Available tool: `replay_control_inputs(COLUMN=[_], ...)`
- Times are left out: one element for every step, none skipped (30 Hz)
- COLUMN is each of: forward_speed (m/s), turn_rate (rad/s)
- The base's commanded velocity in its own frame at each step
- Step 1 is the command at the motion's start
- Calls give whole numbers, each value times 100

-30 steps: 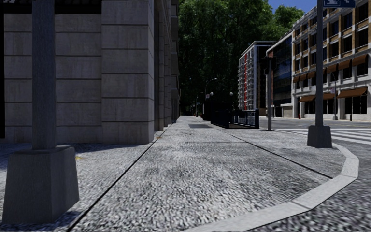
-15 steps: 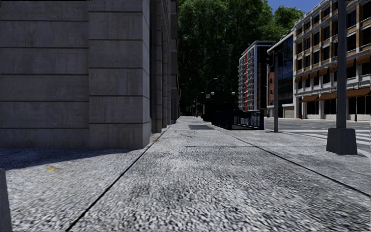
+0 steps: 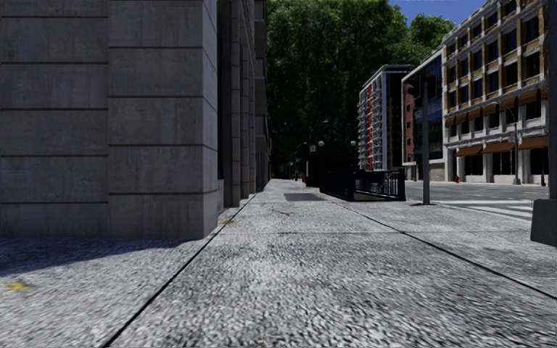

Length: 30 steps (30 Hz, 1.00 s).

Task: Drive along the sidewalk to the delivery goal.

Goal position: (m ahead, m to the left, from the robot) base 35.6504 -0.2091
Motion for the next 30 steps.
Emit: replay_control_inputs(forward_speed=[130, 130, 131, 131, 131, 131, 131, 131, 132, 133, 133, 133, 133, 133, 133, 133, 133, 133, 133, 133, 133, 133, 133, 133, 133, 133, 134, 200, 200, 200], turn_rate=[0, 0, 0, 0, 0, 0, 0, 0, 0, 0, 0, 0, 0, 0, 0, 0, 0, 0, 0, 0, 0, 0, 0, 0, 0, 0, 0, 0, 0, 0])
